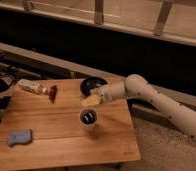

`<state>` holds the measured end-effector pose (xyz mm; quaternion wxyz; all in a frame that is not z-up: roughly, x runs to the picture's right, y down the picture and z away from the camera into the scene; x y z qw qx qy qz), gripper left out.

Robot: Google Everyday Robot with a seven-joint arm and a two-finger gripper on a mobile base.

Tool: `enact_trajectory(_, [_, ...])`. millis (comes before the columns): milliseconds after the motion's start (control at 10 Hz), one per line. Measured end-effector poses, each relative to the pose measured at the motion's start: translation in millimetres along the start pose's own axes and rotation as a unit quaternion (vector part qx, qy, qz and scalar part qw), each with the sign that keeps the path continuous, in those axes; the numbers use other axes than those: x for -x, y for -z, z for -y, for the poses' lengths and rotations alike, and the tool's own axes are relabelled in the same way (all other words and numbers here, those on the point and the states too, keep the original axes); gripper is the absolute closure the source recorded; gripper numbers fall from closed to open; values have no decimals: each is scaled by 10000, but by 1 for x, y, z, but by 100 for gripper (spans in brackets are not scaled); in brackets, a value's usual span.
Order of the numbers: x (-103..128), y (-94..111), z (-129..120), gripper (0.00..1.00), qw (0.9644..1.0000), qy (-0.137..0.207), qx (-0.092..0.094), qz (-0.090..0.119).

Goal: Place the eraser in the ceramic cup

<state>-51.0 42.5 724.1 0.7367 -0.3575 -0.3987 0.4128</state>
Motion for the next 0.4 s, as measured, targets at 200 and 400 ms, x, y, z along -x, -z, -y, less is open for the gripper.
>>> enact_trajectory(200, [3,-4,0,41,10000,27,7,-14])
enact_trajectory(400, [3,-2,1,26,10000,63,15,-20])
